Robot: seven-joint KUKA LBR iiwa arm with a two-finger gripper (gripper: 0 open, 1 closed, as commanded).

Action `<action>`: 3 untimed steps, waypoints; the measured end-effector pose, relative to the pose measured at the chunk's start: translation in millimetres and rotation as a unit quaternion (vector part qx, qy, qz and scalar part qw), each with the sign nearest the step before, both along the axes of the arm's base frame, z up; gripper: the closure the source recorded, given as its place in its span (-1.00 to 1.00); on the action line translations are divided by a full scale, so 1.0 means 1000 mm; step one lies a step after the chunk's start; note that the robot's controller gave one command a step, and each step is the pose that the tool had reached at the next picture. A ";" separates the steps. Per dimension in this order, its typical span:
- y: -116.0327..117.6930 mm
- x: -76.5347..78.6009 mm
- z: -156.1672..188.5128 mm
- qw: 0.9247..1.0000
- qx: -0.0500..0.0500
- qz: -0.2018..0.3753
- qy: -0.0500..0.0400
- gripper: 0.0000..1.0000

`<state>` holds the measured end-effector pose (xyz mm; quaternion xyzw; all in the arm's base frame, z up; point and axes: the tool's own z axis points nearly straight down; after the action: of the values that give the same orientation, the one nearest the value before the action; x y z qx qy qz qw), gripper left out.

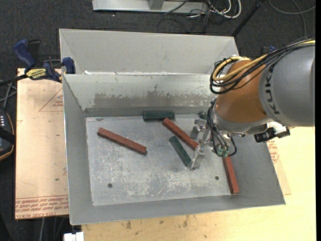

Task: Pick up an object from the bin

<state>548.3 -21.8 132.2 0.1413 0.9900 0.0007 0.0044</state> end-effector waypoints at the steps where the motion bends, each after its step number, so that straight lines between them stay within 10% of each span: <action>1: 0.016 0.030 -0.021 0.999 0.000 -0.045 0.004 -1.00; 3: 0.007 0.034 -0.035 0.988 0.001 -0.157 0.004 -1.00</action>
Offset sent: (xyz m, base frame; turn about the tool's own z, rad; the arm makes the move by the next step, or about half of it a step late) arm 0.0299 0.0022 0.0016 0.3848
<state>582.1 -15.2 97.0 0.2953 0.9554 0.0003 0.0003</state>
